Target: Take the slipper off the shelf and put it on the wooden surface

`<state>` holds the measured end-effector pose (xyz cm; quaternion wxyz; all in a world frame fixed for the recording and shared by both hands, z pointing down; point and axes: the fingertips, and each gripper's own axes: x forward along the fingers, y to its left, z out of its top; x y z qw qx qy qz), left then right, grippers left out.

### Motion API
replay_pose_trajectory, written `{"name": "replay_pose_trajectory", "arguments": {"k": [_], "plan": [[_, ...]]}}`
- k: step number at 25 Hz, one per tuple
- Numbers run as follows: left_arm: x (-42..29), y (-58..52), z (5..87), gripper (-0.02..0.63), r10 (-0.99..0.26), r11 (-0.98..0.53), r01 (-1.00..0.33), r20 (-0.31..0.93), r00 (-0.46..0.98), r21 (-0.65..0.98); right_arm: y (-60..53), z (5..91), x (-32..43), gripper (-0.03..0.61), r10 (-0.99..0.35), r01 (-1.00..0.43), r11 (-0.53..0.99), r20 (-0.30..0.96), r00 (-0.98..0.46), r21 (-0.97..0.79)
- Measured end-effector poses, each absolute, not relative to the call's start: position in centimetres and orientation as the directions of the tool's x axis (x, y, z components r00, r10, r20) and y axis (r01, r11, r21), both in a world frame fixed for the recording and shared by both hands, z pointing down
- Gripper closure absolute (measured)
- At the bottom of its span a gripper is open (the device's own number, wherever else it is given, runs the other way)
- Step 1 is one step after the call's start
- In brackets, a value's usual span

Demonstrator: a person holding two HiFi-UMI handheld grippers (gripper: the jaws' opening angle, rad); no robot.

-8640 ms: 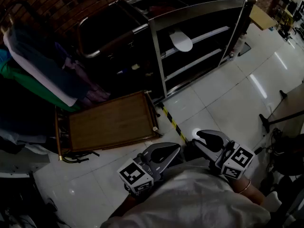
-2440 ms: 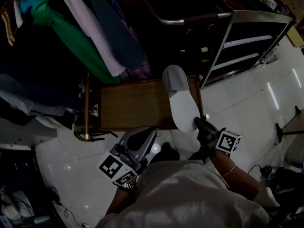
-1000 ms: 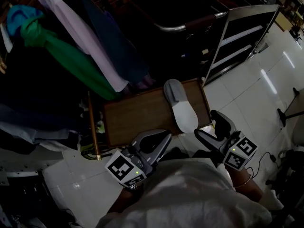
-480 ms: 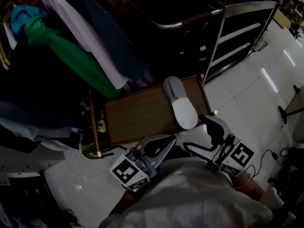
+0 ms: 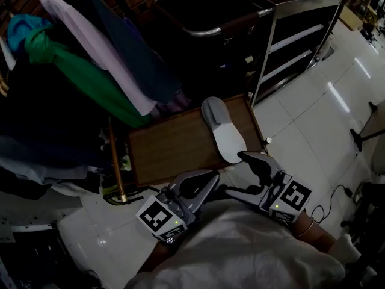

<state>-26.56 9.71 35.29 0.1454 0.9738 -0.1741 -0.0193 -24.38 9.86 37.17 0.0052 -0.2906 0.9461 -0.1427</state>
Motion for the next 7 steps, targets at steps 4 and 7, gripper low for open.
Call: {"name": "replay_pose_trajectory", "arguments": {"k": [4,7], "plan": [[-26.25,9.70,34.98,0.617,-0.334,-0.901,-0.318,-0.006,0.942,0.295,9.71,37.49,-23.99,0.195,-0.559,-0.557,0.776,0.084,-0.825,-0.297],[-26.23,9.43,34.65,0.617,-0.339,-0.903,-0.317,-0.025,0.941,0.289,9.44,37.69,-23.88,0.198,-0.558,-0.557,0.770,0.095,-0.824,-0.309]]}}
